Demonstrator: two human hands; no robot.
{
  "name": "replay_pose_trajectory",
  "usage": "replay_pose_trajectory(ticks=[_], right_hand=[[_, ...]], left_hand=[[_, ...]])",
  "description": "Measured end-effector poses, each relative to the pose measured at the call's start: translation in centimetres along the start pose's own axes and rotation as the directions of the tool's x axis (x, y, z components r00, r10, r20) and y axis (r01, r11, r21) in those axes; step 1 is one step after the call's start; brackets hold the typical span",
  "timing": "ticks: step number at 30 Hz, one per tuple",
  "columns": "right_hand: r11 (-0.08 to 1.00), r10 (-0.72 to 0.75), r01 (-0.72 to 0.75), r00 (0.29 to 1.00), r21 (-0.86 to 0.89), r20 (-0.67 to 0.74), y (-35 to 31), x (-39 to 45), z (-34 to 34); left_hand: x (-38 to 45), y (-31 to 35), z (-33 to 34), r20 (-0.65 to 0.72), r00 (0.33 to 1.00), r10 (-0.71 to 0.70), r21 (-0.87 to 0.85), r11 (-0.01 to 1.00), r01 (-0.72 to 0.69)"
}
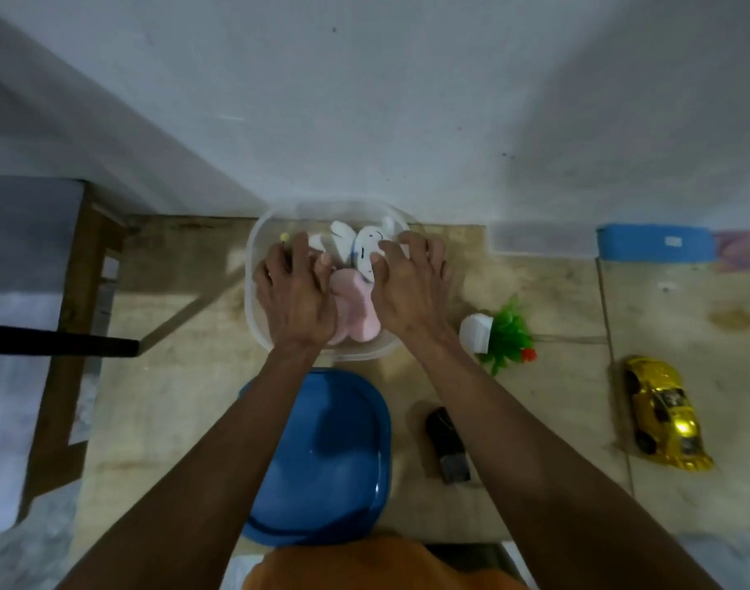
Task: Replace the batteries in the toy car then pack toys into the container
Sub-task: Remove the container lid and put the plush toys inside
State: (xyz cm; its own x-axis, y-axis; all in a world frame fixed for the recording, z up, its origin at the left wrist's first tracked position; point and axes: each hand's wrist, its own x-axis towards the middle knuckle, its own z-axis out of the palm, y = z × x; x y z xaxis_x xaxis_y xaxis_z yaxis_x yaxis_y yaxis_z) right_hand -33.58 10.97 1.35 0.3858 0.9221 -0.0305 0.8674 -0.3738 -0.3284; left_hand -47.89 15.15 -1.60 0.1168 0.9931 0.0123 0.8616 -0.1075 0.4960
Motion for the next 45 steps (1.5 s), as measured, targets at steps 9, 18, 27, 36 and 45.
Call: replay_pose_trajectory(ticks=[9, 18, 27, 36, 45], right_hand=[[0.997, -0.025, 0.03, 0.997, 0.075, -0.073, 14.8, -6.4, -2.9], [0.963, -0.251, 0.262, 0.959, -0.071, 0.131, 19.0, -8.7, -0.3], [0.994, -0.082, 0.067, 0.981, 0.091, 0.177, 20.7, -11.7, -1.1], [0.913, 0.101, -0.126, 0.991, 0.388, 0.083, 17.8, -11.3, -4.0], [0.841, 0.061, -0.039, 0.998, 0.54, -0.022, 4.5, -4.2, -5.8]], left_hand=[[-11.2, 7.9, -0.7, -0.139, 0.988, 0.067, -0.28, 0.954, -0.104], [-24.5, 11.5, 7.6, 0.255, 0.952, -0.169, -0.064, 0.98, 0.191], [-26.1, 11.0, 10.6, 0.258, 0.948, -0.187, 0.05, 0.982, 0.18], [-24.8, 9.9, 8.4, 0.185, 0.973, -0.14, -0.012, 0.989, 0.145], [-12.6, 6.4, -2.3, -0.237, 0.954, -0.184, -0.226, 0.965, 0.13]])
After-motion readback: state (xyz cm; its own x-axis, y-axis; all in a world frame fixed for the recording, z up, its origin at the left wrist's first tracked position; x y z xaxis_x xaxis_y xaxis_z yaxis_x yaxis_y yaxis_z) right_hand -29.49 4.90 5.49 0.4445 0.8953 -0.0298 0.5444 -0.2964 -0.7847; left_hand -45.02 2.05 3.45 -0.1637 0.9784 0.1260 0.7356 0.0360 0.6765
